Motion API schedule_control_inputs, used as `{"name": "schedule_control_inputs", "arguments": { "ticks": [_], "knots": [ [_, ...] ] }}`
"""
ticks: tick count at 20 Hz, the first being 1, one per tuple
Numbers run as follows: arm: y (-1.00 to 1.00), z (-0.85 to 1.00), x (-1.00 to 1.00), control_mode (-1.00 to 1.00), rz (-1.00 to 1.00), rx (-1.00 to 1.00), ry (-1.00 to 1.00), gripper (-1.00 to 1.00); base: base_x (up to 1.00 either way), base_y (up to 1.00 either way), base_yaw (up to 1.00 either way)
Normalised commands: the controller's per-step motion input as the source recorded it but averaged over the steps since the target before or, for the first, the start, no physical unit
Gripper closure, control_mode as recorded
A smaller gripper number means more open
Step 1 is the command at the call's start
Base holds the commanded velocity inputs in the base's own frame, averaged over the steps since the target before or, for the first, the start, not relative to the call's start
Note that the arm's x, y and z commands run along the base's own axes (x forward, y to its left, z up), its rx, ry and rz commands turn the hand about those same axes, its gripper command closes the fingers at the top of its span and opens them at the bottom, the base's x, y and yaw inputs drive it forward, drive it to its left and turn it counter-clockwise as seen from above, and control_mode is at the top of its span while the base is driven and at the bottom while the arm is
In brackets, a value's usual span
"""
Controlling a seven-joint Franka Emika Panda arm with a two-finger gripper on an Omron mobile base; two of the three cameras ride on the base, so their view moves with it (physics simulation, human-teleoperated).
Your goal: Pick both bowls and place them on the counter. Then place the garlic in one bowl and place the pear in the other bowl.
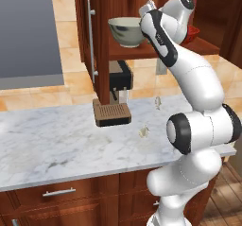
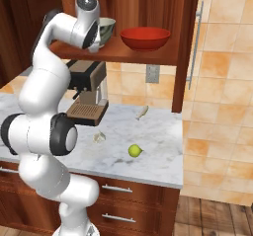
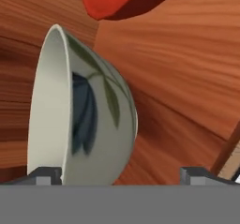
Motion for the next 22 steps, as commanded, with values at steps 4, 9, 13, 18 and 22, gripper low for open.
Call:
{"name": "schedule_control_inputs", "arguments": {
  "ticks": [4,9,13,18,22],
  "knots": [
    [0.08,0.03,0.50,-1.00,0.05,0.01,0.00,-1.00,0.00,0.00,0.00],
    [0.06,0.01,0.48,-1.00,0.00,0.00,0.00,-1.00,0.00,0.00,0.00],
    [0.11,-0.03,0.22,-1.00,0.00,0.00,0.02,-1.00,0.00,0.00,0.00],
    [0.10,-0.16,0.01,-1.00,0.00,0.00,0.05,1.00,0.00,0.00,0.00],
    [0.04,-0.21,-0.08,-1.00,0.00,0.00,0.06,1.00,0.00,0.00,0.00]
  ]
}}
